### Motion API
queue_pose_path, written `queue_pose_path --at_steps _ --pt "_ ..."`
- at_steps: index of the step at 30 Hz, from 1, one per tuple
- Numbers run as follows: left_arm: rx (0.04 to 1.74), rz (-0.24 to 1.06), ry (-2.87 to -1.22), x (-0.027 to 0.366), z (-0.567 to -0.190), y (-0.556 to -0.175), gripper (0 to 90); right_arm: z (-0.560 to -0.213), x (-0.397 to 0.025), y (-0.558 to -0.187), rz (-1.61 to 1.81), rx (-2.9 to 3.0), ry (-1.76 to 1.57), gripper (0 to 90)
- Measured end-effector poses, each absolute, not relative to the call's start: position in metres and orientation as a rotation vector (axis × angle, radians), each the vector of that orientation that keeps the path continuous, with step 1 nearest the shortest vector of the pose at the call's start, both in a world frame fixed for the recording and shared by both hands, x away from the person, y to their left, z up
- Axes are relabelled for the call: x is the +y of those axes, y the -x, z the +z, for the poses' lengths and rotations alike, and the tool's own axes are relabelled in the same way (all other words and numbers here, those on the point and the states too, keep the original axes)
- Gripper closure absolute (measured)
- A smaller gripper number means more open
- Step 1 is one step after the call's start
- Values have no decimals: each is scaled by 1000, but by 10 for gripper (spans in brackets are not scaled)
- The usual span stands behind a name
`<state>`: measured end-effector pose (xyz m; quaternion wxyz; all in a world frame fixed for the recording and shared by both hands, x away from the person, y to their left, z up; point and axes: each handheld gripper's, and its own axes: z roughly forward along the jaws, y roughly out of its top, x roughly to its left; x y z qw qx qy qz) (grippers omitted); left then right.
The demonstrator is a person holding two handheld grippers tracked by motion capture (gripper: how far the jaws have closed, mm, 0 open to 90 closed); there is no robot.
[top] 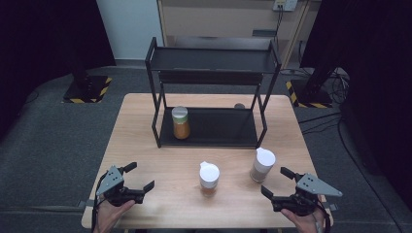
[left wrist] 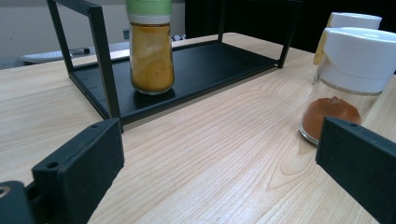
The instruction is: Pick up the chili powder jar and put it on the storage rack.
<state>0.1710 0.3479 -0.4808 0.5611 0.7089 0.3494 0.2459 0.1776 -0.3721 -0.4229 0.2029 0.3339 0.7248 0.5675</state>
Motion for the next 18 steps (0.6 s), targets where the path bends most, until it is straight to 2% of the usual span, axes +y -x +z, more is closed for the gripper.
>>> queue_pose_path --at_steps 18 --pt "830 577 -1676 348 -481 -172 0 -395 -337 -196 1558 2120 -840 40"
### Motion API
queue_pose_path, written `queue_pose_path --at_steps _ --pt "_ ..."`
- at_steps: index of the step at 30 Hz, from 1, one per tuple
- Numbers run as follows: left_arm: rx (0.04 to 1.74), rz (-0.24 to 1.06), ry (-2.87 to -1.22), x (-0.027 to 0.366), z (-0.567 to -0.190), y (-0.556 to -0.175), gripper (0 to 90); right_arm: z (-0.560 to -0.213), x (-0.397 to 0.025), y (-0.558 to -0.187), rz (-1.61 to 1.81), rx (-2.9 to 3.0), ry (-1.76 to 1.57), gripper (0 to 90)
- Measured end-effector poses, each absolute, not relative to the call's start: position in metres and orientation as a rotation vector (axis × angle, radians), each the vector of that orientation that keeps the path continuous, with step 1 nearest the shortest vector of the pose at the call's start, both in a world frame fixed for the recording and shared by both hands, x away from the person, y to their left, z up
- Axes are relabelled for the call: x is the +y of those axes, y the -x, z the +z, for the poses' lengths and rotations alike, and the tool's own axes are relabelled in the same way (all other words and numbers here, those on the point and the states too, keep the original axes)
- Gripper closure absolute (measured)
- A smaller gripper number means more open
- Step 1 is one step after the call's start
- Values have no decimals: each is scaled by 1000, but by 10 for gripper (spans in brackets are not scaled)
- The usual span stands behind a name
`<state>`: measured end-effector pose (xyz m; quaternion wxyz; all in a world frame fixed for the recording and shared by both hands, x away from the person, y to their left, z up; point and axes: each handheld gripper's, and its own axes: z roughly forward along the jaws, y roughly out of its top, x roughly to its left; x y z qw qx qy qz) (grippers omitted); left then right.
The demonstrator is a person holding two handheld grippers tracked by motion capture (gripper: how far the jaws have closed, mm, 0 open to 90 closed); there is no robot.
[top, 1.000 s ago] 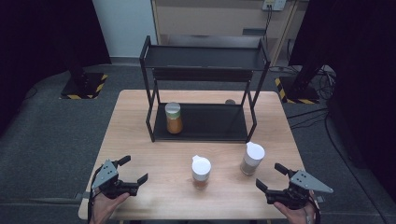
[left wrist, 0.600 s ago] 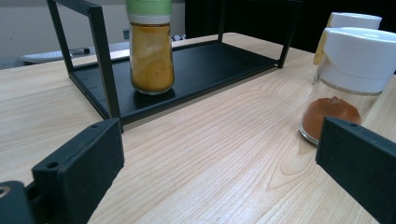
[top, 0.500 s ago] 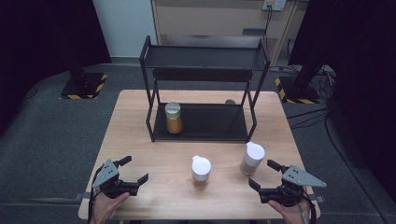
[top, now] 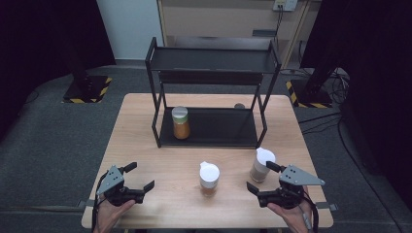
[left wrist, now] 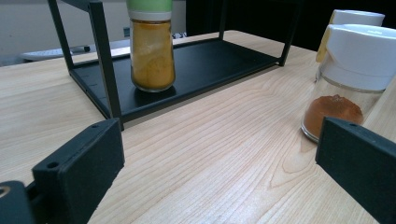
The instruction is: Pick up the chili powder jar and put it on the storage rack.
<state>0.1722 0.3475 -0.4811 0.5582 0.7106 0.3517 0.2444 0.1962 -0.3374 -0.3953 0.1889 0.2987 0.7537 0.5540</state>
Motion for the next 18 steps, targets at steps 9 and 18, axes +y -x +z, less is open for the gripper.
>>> queue_pose_path --at_steps 9,18 --pt "830 575 -1681 347 -481 -173 0 -391 -318 -206 1565 2172 -805 40" --pt "831 578 -1682 348 -481 -173 0 -391 -301 -217 1584 2205 -782 40"
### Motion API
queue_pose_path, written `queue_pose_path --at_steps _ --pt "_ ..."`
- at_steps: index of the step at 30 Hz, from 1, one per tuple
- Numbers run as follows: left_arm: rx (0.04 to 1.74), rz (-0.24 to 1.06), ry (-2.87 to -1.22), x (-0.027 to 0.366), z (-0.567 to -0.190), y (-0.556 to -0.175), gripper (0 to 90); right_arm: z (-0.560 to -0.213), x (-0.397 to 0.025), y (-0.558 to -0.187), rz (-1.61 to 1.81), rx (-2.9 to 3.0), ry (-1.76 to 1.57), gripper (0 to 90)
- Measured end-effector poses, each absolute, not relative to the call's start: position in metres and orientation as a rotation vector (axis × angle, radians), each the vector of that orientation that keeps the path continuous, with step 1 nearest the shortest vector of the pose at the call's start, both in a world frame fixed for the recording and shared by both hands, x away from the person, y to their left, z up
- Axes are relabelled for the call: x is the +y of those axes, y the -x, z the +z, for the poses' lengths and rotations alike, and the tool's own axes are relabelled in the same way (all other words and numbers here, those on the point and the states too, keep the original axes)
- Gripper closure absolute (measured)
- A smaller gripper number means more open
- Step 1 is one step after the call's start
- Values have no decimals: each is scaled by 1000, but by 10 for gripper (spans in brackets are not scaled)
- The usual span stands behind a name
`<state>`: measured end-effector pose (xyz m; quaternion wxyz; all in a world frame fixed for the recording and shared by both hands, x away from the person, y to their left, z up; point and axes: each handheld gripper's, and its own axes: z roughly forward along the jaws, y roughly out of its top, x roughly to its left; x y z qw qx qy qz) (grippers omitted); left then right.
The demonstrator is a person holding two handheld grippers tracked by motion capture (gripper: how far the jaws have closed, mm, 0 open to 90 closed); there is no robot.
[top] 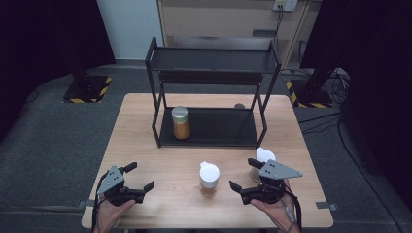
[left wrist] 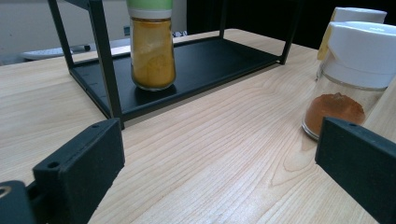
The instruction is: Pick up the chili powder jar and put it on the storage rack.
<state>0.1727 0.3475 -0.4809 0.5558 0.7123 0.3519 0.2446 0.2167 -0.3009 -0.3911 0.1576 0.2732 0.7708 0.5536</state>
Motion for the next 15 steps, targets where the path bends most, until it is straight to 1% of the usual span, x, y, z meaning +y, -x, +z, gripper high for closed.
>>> queue_pose_path --at_steps 15 --pt "829 578 -1680 348 -481 -172 2 -396 -277 -229 1607 2256 -758 40"
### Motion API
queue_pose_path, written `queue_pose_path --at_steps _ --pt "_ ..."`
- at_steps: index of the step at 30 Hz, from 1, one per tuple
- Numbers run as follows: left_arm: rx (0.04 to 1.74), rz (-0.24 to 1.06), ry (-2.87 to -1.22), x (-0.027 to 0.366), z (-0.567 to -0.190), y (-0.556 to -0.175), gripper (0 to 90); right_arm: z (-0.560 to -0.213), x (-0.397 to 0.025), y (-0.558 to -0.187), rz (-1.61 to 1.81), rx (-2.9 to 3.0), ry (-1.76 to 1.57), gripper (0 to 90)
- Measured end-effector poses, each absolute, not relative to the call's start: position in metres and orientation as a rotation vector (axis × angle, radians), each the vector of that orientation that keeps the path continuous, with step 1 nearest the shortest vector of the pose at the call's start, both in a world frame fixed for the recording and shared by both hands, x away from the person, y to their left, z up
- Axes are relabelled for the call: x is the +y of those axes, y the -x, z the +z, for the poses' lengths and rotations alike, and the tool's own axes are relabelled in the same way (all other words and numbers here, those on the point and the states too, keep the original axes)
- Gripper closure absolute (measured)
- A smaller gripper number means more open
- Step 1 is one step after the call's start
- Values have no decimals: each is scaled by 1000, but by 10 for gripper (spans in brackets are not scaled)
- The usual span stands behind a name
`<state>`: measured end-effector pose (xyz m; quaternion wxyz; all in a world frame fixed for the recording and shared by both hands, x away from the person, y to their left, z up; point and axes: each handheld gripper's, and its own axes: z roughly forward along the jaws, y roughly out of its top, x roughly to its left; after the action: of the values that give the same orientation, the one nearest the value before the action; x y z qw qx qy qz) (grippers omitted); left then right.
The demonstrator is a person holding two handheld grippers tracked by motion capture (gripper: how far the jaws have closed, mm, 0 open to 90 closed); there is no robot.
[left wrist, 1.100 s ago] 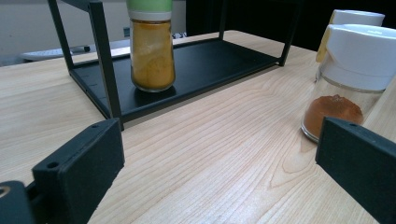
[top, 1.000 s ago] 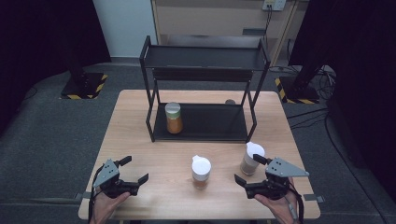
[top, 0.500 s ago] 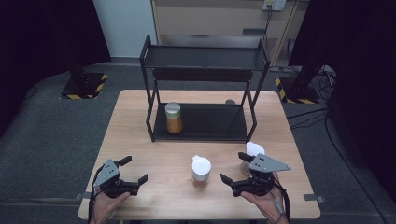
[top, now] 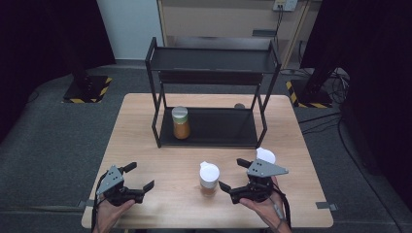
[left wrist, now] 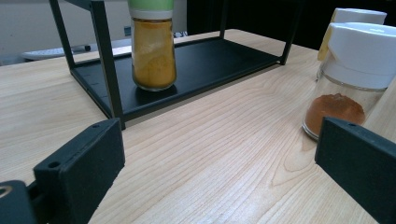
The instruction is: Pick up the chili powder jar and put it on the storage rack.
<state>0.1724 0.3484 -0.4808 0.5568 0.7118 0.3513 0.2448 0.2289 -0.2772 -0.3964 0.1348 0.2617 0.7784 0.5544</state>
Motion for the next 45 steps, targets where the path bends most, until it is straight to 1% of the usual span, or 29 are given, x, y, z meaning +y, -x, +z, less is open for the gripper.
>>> queue_pose_path --at_steps 20,33,37,45 --pt "826 578 -1684 348 -480 -172 2 -413 -241 -243 1588 2314 -751 46" --pt "825 574 -1687 348 -480 -173 2 -421 -219 -249 1537 2334 -767 77" --pt "823 572 -1690 348 -480 -173 2 -423 -213 -250 1522 2338 -777 91" --pt "823 573 -1692 348 -480 -173 3 -426 -205 -248 1486 2322 -770 163"
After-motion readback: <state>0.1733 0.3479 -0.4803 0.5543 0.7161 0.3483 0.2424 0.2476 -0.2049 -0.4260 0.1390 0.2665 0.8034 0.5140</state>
